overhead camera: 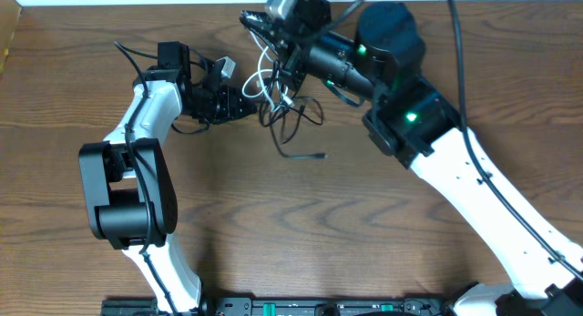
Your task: Untangle cables
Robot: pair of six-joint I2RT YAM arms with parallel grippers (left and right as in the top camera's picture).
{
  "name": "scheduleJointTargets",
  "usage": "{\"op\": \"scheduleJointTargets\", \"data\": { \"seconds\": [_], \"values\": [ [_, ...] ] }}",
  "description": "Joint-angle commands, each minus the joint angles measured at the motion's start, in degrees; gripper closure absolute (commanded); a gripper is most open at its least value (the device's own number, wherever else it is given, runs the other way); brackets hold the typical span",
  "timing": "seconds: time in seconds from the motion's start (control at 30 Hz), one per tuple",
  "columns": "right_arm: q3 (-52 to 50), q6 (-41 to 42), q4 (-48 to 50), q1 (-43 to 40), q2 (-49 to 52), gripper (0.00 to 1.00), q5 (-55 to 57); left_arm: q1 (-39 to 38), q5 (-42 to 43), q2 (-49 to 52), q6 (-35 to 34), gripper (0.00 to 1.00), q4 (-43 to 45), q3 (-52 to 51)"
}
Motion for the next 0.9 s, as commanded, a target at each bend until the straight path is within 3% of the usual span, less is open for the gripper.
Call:
{"op": "scheduleJointTargets", "data": {
  "seconds": [0.0,0.23,0.3,0.47,0.57,0.67,0.87],
  "values": [
    [0.5,-1.6,0.44,-1.99,-2.73,0.99,-3.26,-0.07,-0.35,-0.22,-0.28,0.61,-0.35,-0.22],
    [0.5,-1.55,-11.65,-3.67,-2.95,0.99,7.76,-0.04,-0.37,-0.22,-0.28,0.6,-0.35,-0.22],
    [0.5,-1.57,-15.98,-3.87,-2.34,0.99,8.02,-0.04,-0.37,-0.22,-0.28,0.52,-0.35,-0.22],
    [0.5,-1.29,-22.62,-4.07,-0.22,0.99,17.99,-0.04,-0.37,-0.22,-0.28,0.51,-0.33,-0.22],
    [0.48,5.68,-24.41,-4.85,1.27,0.99,25.35,-0.04,-0.37,-0.22,-0.28,0.5,-0.33,-0.22],
    [0.48,9.77,-25.24,-5.16,3.02,0.99,24.28,-0.04,-0.37,-0.22,-0.26,0.5,-0.33,-0.22],
    [0.48,9.86,-26.69,-4.76,6.69,0.99,19.02,-0.04,-0.37,-0.22,-0.28,0.5,-0.33,-0.22]
  ]
}}
